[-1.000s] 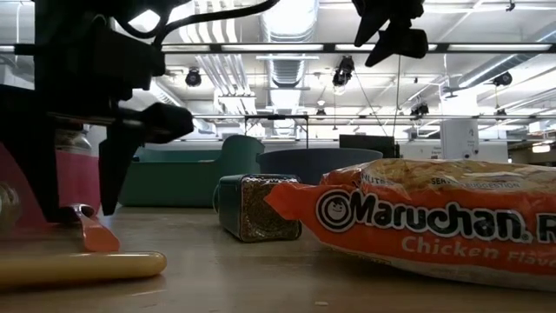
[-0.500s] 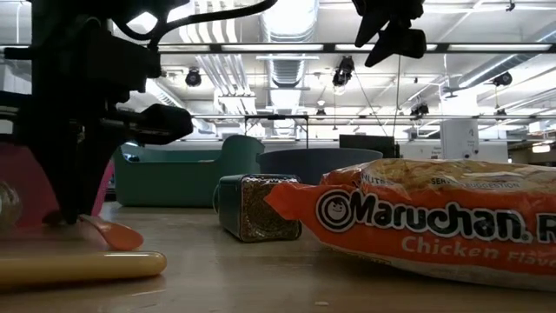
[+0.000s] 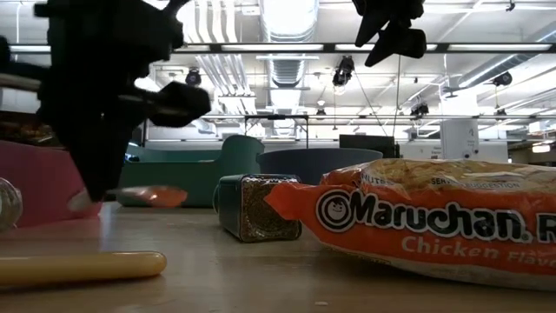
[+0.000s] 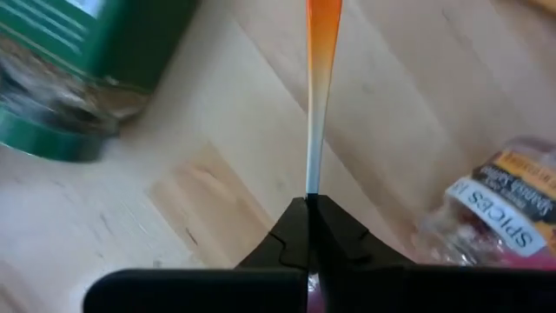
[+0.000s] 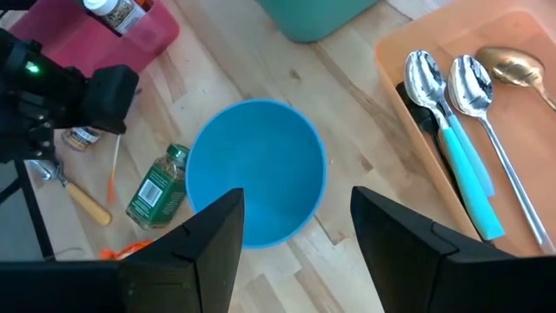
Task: Pick & Place Food Item
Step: Put the orange spoon into the orange bin
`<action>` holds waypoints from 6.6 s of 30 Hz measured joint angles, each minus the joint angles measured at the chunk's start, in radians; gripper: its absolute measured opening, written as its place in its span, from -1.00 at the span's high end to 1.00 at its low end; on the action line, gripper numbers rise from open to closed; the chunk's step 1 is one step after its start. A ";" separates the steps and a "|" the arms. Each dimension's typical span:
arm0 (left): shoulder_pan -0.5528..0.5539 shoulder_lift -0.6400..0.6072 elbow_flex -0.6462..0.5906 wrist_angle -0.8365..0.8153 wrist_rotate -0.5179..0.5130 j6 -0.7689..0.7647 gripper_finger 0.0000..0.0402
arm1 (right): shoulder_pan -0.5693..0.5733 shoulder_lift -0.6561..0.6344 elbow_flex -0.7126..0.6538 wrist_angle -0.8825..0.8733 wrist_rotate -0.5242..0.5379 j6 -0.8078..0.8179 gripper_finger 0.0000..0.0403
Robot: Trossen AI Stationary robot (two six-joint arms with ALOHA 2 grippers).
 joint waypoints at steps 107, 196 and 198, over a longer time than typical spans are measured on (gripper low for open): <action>0.601 -0.251 0.383 0.089 0.547 -0.915 1.00 | 0.267 0.237 0.346 0.060 0.519 -1.233 0.93; 0.248 -0.517 0.381 -0.167 -0.136 -0.912 -0.09 | -0.478 0.450 -0.223 0.191 -0.137 -0.536 0.94; 0.248 -0.517 0.381 -0.167 -0.136 -0.912 -0.09 | -0.478 0.454 -0.222 0.191 -0.137 -0.536 0.94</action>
